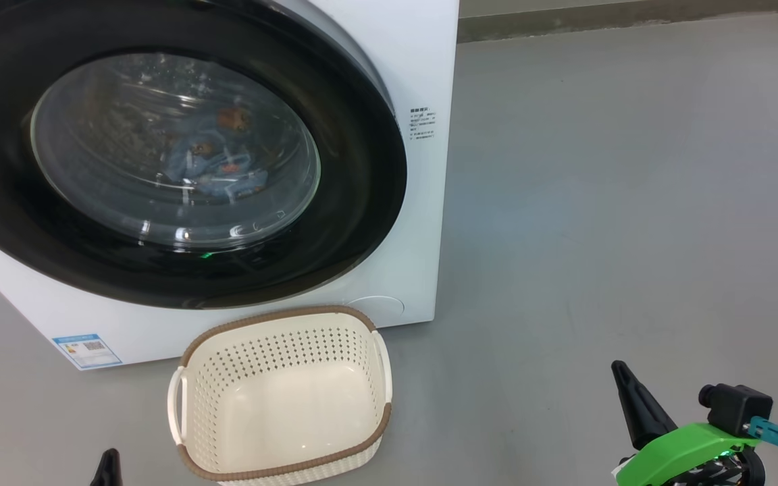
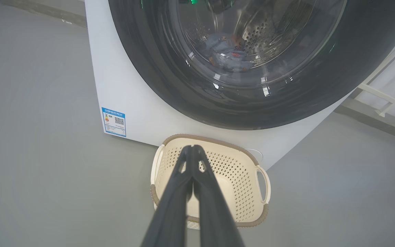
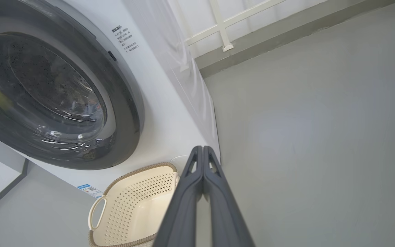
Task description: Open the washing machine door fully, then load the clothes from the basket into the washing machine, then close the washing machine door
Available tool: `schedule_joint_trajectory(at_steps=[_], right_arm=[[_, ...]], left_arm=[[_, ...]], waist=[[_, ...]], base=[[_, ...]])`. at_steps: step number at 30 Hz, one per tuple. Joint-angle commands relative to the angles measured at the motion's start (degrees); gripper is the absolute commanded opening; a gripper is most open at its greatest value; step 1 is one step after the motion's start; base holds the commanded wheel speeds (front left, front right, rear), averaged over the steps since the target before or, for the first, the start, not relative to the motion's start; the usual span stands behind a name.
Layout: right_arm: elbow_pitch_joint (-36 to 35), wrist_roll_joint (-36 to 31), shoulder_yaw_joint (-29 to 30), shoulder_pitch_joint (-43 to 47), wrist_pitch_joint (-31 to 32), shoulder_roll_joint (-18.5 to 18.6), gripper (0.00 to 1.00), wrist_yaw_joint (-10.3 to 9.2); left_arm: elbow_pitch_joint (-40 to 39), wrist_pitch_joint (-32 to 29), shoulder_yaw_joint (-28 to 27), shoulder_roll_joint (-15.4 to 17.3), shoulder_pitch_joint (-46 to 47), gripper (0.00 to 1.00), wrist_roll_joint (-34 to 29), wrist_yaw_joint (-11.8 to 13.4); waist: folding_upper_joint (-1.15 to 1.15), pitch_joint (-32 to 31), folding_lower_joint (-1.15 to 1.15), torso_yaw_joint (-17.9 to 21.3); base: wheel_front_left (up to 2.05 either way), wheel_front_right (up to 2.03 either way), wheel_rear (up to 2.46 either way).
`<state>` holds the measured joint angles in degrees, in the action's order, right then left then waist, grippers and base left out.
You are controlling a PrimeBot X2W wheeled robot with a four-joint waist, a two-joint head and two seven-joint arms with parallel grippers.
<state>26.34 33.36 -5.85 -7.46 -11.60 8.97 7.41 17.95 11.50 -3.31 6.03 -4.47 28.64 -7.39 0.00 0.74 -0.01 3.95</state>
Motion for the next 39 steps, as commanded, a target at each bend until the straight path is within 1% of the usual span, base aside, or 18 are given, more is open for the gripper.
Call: schedule_joint_trajectory(at_steps=[1,39], right_arm=[[-1.8,2.3,0.6,-1.2,0.4,0.3,0.00,0.02],[-5.6,22.8,4.9,-0.3,6.8,-2.0,0.00,0.04]], left_arm=[[-1.5,-0.4,-0.8,0.8,2.1,0.00,1.7,0.0],[-2.4,-6.8,-1.7,-0.6,5.2,0.00,24.1,0.0]], waist=[[0.00,0.0,0.01,-0.1],[0.00,-0.2,0.01,-1.5]], base=[[0.00,0.00,0.00],[0.00,0.00,0.00]])
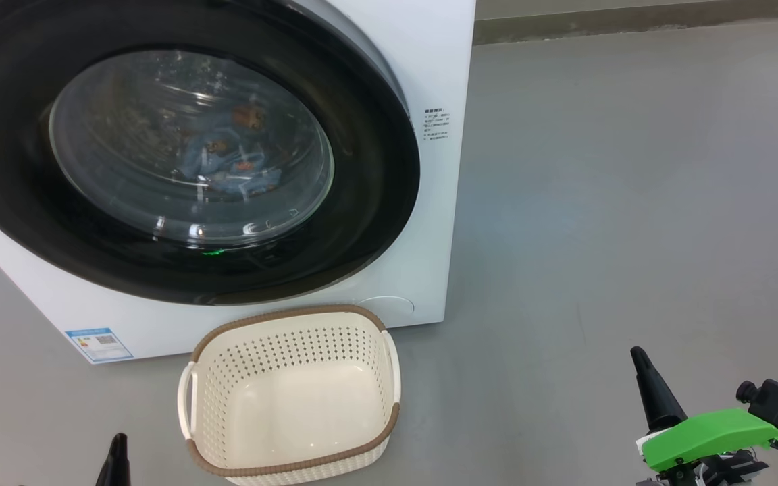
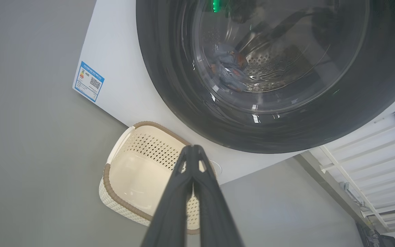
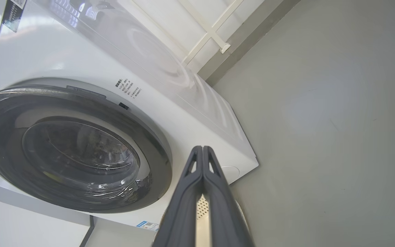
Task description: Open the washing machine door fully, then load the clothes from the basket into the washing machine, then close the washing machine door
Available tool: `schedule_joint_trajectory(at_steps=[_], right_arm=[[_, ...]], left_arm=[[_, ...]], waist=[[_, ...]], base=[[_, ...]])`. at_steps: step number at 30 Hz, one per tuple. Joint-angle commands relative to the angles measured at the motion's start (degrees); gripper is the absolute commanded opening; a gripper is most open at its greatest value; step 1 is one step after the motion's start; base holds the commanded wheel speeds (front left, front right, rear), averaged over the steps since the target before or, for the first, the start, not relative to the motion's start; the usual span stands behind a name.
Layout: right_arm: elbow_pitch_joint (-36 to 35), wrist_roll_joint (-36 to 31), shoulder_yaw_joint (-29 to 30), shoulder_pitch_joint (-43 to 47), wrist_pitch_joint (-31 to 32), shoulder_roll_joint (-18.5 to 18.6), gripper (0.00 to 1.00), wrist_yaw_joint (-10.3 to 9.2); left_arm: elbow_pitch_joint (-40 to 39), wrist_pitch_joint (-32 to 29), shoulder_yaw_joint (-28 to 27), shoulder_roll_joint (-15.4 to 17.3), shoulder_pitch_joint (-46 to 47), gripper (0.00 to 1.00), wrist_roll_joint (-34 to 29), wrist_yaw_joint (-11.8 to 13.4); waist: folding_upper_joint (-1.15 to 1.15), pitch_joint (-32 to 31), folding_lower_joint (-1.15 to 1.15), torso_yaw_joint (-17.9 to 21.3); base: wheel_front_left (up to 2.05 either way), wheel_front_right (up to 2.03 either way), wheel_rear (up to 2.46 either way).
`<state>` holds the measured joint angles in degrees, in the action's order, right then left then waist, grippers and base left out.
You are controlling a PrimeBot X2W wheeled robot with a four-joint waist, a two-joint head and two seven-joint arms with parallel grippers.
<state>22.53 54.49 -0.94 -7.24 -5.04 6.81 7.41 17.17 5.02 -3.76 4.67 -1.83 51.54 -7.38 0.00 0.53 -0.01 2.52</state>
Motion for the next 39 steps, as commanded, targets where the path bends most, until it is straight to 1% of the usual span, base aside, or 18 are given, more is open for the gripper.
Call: schedule_joint_trajectory(at_steps=[1,39], right_arm=[[-1.9,2.2,0.1,-0.5,0.4,0.1,0.00,0.04],[-5.6,22.1,4.2,0.4,6.7,-2.2,0.00,0.06]], left_arm=[[-1.6,-0.5,-1.3,0.7,2.7,0.00,1.8,-0.1],[-2.5,-6.7,-2.1,-0.7,5.7,0.00,23.5,-0.1]], waist=[[0.00,0.0,0.00,-0.1],[0.00,-0.2,0.00,-1.4]], base=[[0.00,0.00,0.00],[0.00,0.00,0.00]])
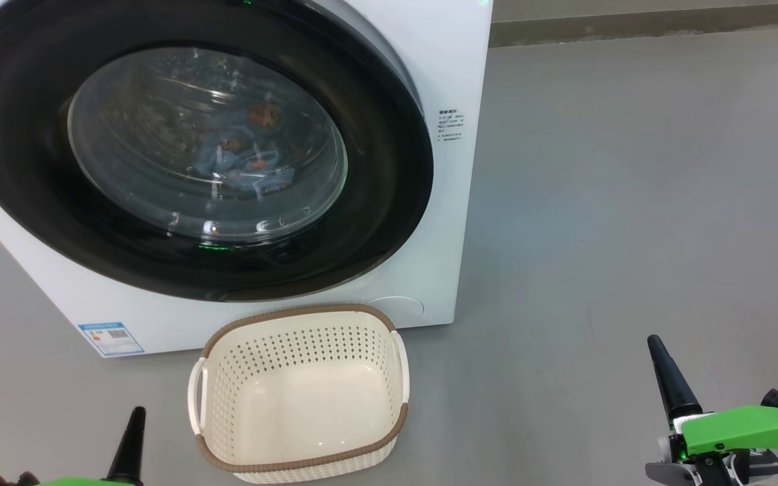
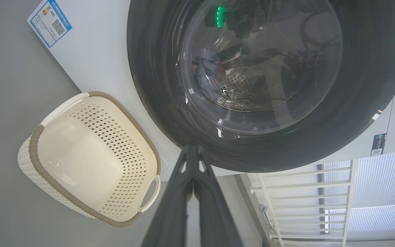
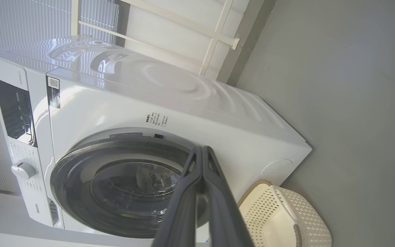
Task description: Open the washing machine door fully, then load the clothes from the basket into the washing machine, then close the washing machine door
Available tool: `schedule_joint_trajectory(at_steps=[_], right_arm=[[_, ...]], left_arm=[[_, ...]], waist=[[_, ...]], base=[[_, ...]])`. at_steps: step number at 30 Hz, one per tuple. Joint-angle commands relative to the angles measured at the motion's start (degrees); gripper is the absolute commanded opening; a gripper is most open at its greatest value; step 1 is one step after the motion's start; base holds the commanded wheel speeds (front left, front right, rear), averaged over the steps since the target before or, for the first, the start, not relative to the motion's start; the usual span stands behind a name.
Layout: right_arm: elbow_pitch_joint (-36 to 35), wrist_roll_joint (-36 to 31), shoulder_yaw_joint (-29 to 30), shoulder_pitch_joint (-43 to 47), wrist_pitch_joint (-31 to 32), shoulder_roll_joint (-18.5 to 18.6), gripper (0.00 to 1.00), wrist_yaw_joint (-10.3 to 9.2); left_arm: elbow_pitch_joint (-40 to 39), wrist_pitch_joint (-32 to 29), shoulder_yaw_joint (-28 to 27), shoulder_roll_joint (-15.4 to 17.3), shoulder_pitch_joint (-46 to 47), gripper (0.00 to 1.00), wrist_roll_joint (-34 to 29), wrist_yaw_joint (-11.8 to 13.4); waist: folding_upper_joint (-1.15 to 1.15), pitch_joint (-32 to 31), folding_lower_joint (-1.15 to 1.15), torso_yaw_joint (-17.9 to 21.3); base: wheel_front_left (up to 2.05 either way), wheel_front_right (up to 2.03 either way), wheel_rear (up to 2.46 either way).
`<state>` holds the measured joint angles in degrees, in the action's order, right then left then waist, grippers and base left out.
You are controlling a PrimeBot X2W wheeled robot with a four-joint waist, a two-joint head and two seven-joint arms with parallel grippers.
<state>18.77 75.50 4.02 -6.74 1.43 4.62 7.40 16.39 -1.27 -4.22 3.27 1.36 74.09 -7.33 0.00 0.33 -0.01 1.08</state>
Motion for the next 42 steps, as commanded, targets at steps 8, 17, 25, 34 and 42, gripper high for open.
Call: schedule_joint_trajectory(at_steps=[8,17,25,34,42], right_arm=[[-2.6,5.3,0.2,0.1,1.6,-0.5,0.00,0.08],[-3.4,9.6,1.1,0.2,2.9,-1.0,0.00,0.08],[-4.4,14.5,2.1,0.5,4.4,-1.5,0.00,0.09],[-4.7,16.6,2.6,0.6,5.1,-1.7,0.00,0.09],[-4.7,16.6,2.5,0.6,5.1,-1.7,0.00,0.09]], left_arm=[[-1.9,-1.7,-1.8,0.4,3.1,0.00,5.7,-0.1],[-2.1,-3.1,-2.0,0.1,3.8,0.00,10.4,-0.1],[-2.3,-4.6,-2.2,-0.2,4.5,0.00,15.7,-0.2],[-2.4,-5.2,-2.3,-0.4,4.8,0.00,18.1,-0.2],[-2.4,-5.2,-2.3,-0.4,4.8,0.00,18.1,-0.2]], waist=[[0.00,0.0,0.00,-0.3],[0.00,-0.1,0.00,-0.6],[0.00,-0.1,0.00,-0.9],[0.00,-0.2,0.00,-1.1],[0.00,-0.2,0.00,-1.1]], base=[[0.00,0.00,0.00],[0.00,0.00,0.00],[0.00,0.00,0.00],[0.00,0.00,0.00],[0.00,0.00,0.00]])
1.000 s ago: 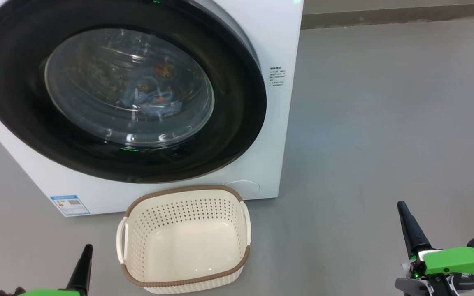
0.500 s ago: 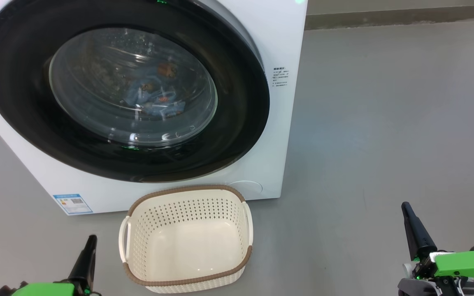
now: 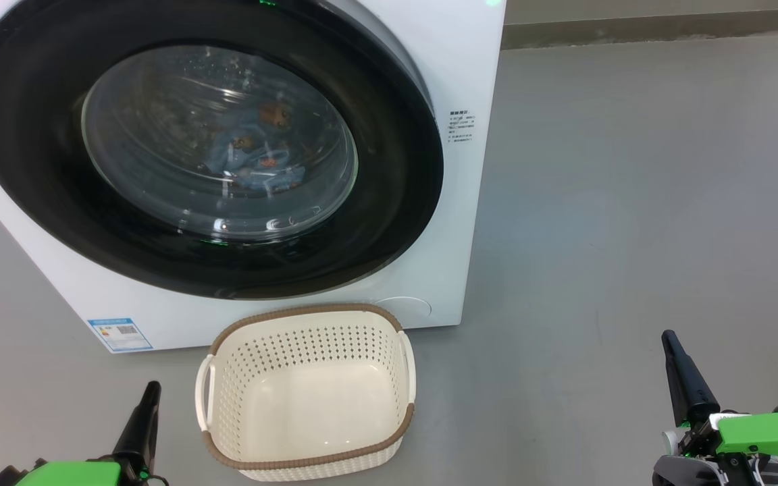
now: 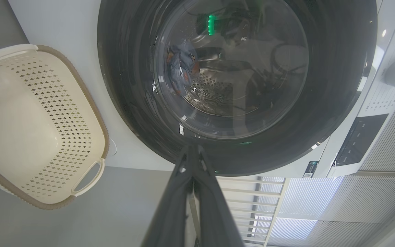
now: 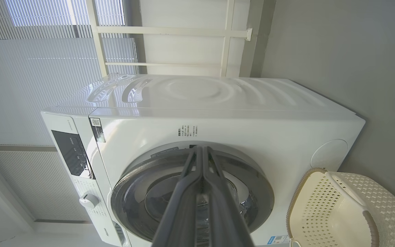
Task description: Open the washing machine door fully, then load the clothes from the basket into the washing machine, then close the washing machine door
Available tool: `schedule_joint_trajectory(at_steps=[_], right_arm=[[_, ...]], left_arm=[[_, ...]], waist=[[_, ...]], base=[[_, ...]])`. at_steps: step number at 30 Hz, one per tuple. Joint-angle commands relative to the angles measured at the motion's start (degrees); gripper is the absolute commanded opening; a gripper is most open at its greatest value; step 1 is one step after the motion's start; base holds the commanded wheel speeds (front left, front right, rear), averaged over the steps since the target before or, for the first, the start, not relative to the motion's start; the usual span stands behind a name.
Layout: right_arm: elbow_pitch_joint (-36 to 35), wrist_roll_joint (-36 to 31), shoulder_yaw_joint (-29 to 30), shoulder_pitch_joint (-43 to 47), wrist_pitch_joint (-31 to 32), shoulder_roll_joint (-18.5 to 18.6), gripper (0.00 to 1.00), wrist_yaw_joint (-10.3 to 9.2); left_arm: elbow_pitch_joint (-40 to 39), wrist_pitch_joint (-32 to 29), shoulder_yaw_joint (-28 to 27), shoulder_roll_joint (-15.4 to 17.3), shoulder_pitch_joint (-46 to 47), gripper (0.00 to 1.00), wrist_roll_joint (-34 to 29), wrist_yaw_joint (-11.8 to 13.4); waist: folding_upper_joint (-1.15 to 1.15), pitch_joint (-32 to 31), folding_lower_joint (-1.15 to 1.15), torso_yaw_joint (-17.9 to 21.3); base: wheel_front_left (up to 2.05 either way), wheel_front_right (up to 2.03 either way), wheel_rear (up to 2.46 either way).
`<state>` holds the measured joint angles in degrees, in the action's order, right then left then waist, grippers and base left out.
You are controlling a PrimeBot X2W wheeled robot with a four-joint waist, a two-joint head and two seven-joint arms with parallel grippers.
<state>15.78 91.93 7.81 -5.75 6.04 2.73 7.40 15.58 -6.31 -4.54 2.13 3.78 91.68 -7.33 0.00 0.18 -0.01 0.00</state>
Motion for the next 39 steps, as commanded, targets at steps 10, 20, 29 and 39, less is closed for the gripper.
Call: schedule_joint_trajectory(at_steps=[10,20,29,39], right_arm=[[-1.8,0.2,-1.3,-0.4,0.5,0.1,0.00,0.09],[-1.8,0.2,-1.3,-0.4,0.5,0.1,0.00,0.09],[-1.8,0.2,-1.3,-0.4,0.5,0.1,0.00,0.09],[-1.8,0.2,-1.3,-0.4,0.5,0.1,0.00,0.09]], left_arm=[[-1.6,-0.2,-2.0,0.8,2.4,0.00,0.5,-0.2],[-1.6,-0.2,-2.0,0.8,2.4,0.00,0.5,-0.2],[-1.6,-0.2,-2.0,0.8,2.4,0.00,0.5,-0.2],[-1.6,-0.2,-2.0,0.8,2.4,0.00,0.5,-0.2]], waist=[[0.00,0.0,0.00,0.0],[0.00,0.0,0.00,0.0],[0.00,0.0,0.00,0.0],[0.00,0.0,0.00,0.0]], base=[[0.00,0.00,0.00],[0.00,0.00,0.00],[0.00,0.00,0.00],[0.00,0.00,0.00]])
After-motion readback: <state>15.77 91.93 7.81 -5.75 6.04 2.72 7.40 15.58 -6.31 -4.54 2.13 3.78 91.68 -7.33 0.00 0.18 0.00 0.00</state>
